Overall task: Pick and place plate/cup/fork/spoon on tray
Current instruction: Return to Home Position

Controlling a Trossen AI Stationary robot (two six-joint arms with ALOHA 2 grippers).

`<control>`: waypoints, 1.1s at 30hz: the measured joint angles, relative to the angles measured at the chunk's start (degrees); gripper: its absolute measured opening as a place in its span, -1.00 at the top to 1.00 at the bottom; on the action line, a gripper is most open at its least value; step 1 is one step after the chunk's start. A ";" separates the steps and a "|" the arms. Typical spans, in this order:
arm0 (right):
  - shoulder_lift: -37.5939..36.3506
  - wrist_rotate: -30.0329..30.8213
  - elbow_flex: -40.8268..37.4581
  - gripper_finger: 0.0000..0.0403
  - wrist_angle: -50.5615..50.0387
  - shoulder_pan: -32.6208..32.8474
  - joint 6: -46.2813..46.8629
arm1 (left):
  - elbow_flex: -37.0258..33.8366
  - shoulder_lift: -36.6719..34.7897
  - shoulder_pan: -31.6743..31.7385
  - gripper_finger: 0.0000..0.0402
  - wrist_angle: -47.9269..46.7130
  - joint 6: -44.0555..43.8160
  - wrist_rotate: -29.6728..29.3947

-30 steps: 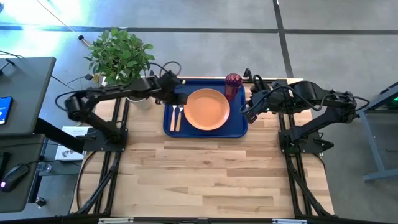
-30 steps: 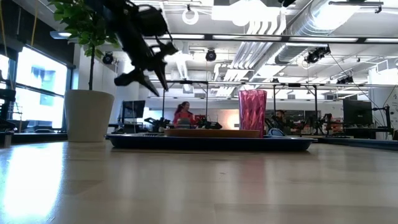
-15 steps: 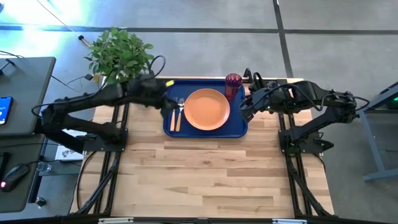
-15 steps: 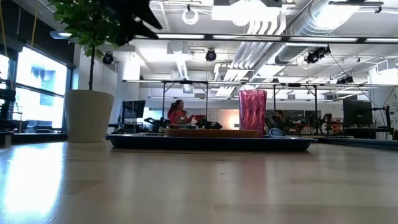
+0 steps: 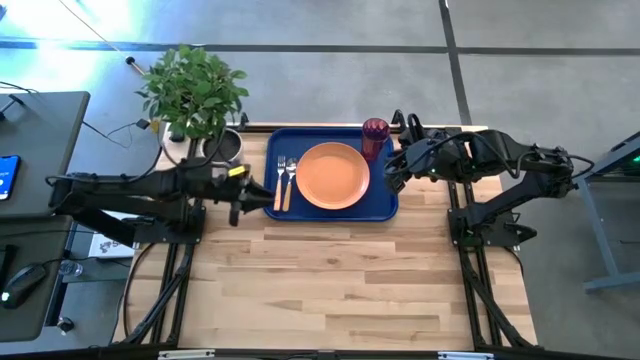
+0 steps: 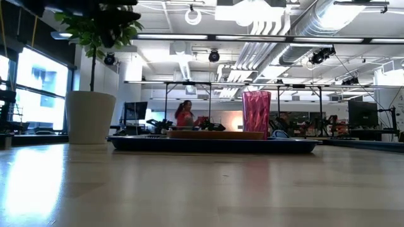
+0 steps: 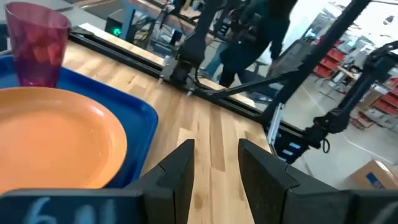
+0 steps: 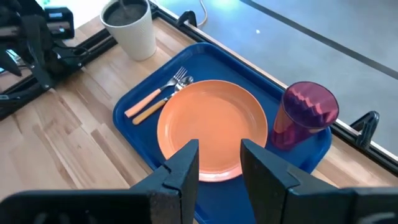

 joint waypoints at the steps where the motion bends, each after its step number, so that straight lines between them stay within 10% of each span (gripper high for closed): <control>1: 0.00 -0.02 0.00 0.46 0.21 0.00 0.00 | -1.72 -1.32 -0.20 0.43 0.82 -0.08 0.13; 18: -0.87 -3.02 -0.02 0.46 9.67 -0.03 -10.14 | -24.40 -23.56 -0.78 0.43 9.04 -0.30 3.15; 33: -18.12 5.08 -0.16 0.46 6.53 0.33 -17.11 | -32.77 -36.34 -0.76 0.43 8.40 -3.13 3.30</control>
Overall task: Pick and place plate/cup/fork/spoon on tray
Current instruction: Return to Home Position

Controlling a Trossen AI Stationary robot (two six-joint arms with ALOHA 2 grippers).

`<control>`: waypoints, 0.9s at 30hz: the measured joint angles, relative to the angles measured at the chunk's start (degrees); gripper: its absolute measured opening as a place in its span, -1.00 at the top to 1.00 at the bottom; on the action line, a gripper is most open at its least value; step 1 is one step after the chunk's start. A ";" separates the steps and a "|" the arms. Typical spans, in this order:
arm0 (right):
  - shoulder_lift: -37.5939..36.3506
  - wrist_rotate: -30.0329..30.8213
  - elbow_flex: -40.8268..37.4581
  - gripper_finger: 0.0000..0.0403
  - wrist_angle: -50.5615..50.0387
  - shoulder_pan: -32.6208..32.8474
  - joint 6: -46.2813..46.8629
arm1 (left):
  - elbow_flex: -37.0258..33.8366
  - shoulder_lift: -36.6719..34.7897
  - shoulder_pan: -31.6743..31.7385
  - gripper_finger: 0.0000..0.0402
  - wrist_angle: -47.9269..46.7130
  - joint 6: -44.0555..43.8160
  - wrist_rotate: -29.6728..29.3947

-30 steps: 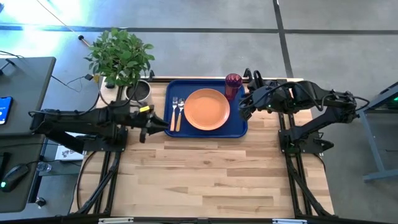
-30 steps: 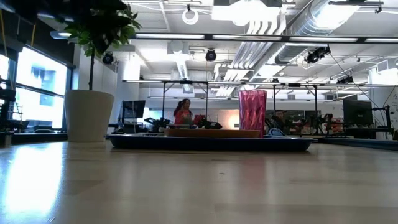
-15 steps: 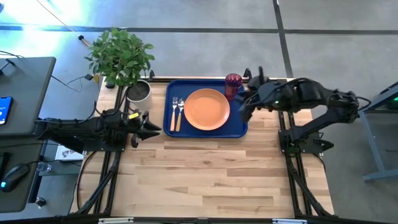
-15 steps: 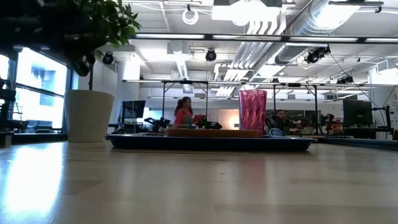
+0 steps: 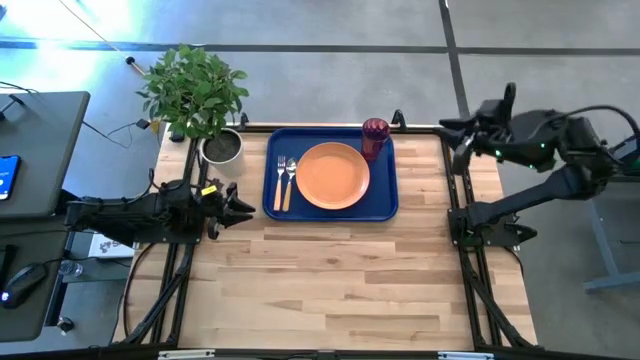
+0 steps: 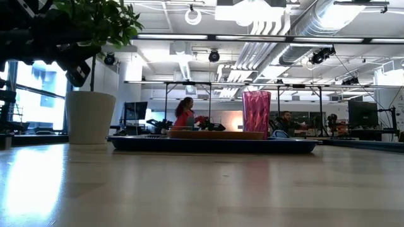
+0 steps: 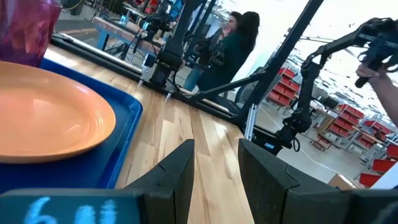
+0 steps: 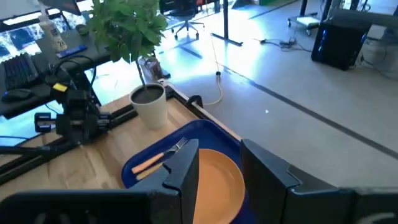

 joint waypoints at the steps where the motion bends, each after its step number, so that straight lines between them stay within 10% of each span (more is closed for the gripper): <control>1: -0.87 0.55 -1.10 0.46 -0.25 0.65 -0.06 | 0.00 -0.10 0.00 0.43 -0.03 0.13 0.01; 14: -28.31 -7.39 -45.81 0.46 30.50 2.84 -6.18 | 0.02 0.12 0.19 0.43 -4.53 -6.30 -0.87; 27: -50.13 -22.18 -71.18 0.46 44.07 2.84 -6.94 | 0.02 0.82 0.21 0.43 -5.35 0.33 -3.62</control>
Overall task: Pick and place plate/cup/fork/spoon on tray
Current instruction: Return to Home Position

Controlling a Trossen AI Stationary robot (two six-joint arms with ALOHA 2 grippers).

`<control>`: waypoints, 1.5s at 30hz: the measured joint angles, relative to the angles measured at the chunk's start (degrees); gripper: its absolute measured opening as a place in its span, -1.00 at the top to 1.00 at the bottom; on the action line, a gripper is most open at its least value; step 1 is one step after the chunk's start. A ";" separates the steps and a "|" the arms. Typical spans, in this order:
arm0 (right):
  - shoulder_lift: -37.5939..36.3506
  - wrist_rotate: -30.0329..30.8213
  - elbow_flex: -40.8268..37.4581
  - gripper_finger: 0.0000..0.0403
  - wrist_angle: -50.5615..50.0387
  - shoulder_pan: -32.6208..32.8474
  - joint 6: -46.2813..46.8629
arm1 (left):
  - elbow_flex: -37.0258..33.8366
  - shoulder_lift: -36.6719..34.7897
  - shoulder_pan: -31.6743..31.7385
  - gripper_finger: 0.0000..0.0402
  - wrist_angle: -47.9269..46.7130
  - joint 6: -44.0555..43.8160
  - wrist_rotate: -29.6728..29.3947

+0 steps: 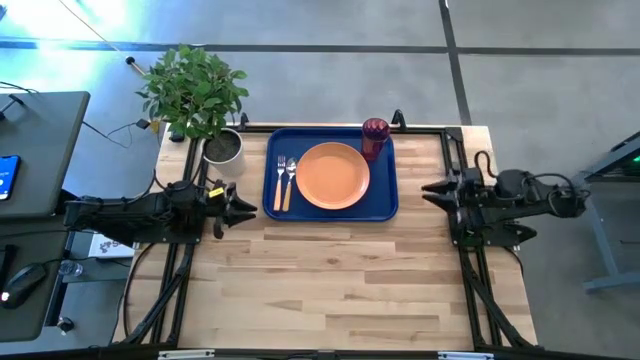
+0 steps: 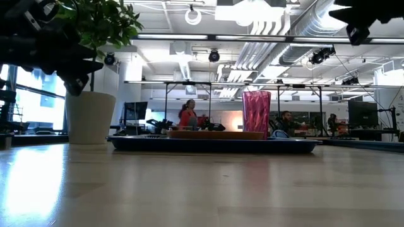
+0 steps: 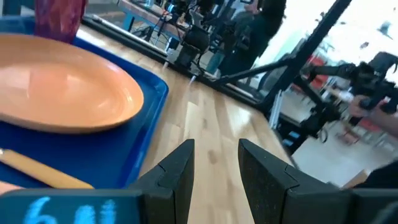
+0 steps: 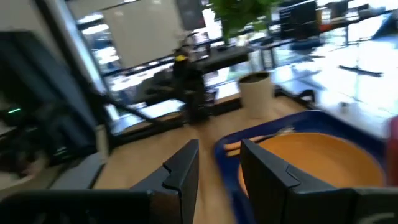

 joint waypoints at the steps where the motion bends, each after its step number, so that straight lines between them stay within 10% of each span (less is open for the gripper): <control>1: -1.21 -1.60 -1.23 0.46 0.47 0.00 0.01 | 0.00 0.12 -0.01 0.43 0.01 1.36 -0.02; 22: -7.97 -14.96 -22.81 0.46 10.07 0.00 7.97 | 0.00 0.24 -0.01 0.43 -0.49 14.67 -3.61; 45: -7.02 -13.89 -22.84 0.46 10.29 -0.04 9.90 | 0.04 0.26 -0.01 0.43 -0.47 14.64 -3.54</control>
